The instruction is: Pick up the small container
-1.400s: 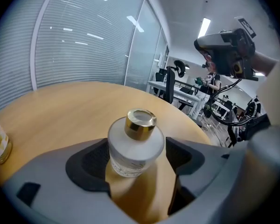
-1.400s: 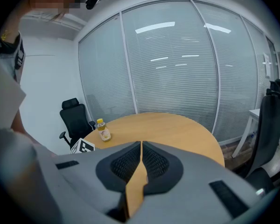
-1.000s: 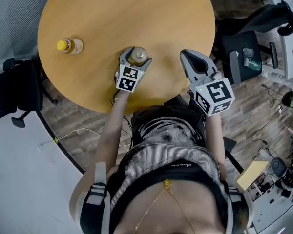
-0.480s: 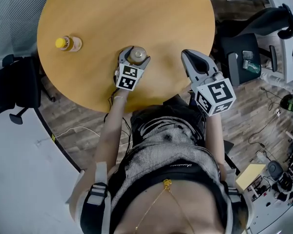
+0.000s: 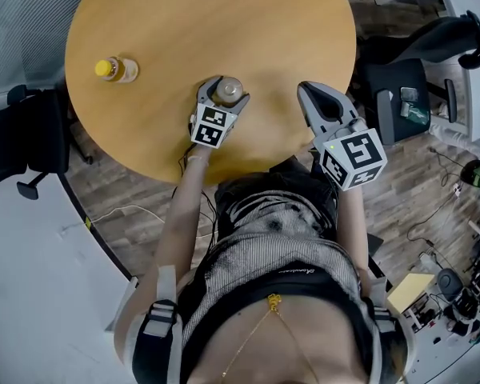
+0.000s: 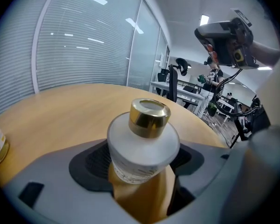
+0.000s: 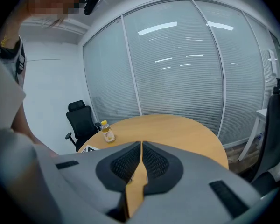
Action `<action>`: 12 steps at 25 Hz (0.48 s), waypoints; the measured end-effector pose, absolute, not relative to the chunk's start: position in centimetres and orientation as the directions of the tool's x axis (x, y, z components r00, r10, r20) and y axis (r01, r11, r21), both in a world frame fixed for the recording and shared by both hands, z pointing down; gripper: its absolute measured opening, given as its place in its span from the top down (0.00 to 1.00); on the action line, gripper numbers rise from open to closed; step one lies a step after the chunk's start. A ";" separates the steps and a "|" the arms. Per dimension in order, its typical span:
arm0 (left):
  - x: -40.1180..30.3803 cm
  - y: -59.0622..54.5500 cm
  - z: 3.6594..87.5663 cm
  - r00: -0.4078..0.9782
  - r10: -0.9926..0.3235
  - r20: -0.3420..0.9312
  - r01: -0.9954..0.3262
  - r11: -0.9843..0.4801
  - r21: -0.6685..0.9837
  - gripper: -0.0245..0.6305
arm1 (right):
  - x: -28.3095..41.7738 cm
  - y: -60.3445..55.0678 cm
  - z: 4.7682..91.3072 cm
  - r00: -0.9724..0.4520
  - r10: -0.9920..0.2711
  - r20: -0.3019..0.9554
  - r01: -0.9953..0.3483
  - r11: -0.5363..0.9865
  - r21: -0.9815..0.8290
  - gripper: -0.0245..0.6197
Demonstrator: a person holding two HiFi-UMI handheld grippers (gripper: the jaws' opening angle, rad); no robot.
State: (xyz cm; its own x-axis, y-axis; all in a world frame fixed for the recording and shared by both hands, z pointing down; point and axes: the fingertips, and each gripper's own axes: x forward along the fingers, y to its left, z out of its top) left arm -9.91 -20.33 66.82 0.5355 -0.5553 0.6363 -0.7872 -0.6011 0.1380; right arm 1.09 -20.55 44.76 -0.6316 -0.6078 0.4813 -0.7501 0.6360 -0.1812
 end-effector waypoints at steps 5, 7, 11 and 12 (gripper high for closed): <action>-9.8 -20.5 67.0 0.530 -0.560 0.637 -0.793 -0.593 0.139 0.42 | 0.6 -20.8 44.7 -0.643 -0.600 0.477 -0.739 0.648 -0.182 0.92; -9.7 -20.5 66.8 0.534 -0.561 0.632 -0.791 -0.596 0.140 0.42 | 0.5 -20.8 44.6 -0.646 -0.599 0.473 -0.736 0.652 -0.181 0.92; -9.7 -20.4 66.9 0.534 -0.567 0.627 -0.790 -0.598 0.132 0.42 | 0.1 -20.7 44.5 -0.652 -0.597 0.467 -0.732 0.657 -0.182 0.92; -9.8 -20.4 66.9 0.534 -0.569 0.625 -0.791 -0.598 0.131 0.42 | 0.0 -20.7 44.5 -0.654 -0.596 0.465 -0.730 0.658 -0.184 0.92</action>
